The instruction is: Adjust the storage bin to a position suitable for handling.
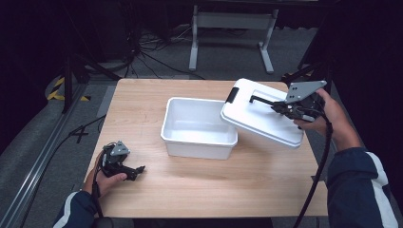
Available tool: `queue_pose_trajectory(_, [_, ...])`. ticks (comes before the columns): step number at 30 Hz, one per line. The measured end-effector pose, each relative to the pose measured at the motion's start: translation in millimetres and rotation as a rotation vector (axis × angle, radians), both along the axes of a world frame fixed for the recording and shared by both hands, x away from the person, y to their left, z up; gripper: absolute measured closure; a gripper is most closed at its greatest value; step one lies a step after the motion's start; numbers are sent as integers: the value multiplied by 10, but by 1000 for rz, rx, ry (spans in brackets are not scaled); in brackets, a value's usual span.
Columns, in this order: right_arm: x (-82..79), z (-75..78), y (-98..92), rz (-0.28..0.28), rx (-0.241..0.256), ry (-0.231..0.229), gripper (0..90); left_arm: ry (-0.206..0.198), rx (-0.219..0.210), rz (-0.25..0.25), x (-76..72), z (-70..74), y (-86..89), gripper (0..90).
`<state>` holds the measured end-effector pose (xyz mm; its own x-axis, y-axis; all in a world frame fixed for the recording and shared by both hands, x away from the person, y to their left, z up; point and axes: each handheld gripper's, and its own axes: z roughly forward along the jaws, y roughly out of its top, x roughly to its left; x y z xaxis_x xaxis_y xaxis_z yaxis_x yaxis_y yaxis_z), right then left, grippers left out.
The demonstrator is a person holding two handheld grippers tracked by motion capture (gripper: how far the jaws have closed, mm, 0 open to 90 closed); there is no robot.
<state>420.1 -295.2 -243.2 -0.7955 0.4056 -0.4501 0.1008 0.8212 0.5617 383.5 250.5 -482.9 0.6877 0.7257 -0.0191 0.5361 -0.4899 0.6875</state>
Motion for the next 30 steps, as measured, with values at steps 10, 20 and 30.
queue_pose_trajectory(10, [-59, -16, -285, -52, 9, 1, 841, 0, 0, 0, 0, 0, 0, 3])
queue_pose_trajectory(20, [-72, -116, -449, -88, 18, 15, 842, 0, 0, 0, 0, 0, 0, 3])
queue_pose_trajectory(30, [-68, -224, -587, -116, 38, 26, 842, 0, 0, 0, 0, 0, 0, 3])
